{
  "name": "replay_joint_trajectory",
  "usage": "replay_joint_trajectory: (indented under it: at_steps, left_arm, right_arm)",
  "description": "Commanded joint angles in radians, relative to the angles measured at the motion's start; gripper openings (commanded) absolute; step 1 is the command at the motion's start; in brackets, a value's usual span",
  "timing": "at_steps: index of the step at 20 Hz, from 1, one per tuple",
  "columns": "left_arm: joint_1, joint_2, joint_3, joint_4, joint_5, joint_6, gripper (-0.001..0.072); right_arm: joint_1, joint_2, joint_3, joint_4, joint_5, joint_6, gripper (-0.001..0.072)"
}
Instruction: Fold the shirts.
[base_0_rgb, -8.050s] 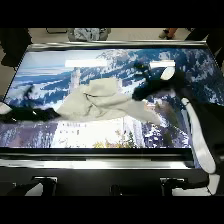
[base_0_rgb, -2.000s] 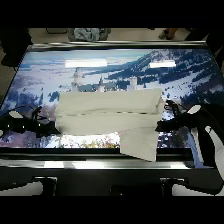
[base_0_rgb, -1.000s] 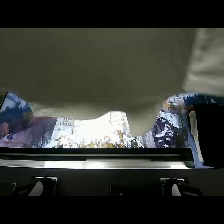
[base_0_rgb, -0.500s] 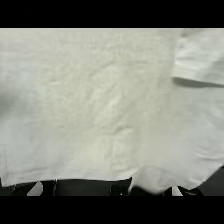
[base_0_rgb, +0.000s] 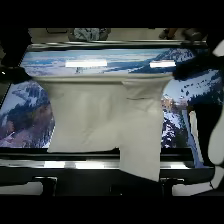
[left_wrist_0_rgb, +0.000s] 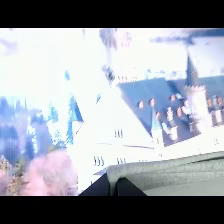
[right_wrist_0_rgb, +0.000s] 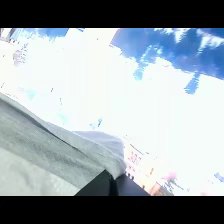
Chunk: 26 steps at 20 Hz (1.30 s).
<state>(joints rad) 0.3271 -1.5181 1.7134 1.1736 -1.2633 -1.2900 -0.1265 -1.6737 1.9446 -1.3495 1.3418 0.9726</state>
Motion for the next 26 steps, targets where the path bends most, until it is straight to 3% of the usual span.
replay_joint_trajectory:
  at_steps: [1,5,8,13,17,20,26]
  left_arm:
    - [-0.007,-0.198,-0.026,-0.021,0.095,0.007,0.0026]
    - [-0.022,-0.282,-0.022,-0.026,0.277,0.008,0.0026]
    - [-0.024,-0.298,-0.004,-0.026,0.304,0.008,0.0028]
    - [-0.023,-0.313,0.029,0.006,-0.032,0.002,0.0027]
    - [-0.023,-0.376,0.027,0.006,-0.283,-0.004,0.0027]
    - [-0.023,-0.386,0.017,0.006,-0.3,-0.044,0.0027]
    - [-0.028,-0.407,0.017,0.005,-0.3,-0.045,0.004]
  right_arm:
    - [0.092,-0.213,0.001,0.03,-0.203,0.072,0.0043]
    - [0.121,-0.274,0.001,0.033,-0.4,0.127,0.0043]
    - [0.117,-0.252,0.001,-0.012,-0.336,0.118,0.0043]
    - [0.119,-0.201,-0.011,-0.09,0.108,0.102,0.0043]
    - [0.119,-0.207,-0.134,-0.078,0.087,0.163,0.0043]
    - [0.119,-0.214,-0.182,-0.074,0.071,0.182,0.0043]
    - [0.119,-0.212,-0.207,-0.071,0.05,0.217,0.0058]
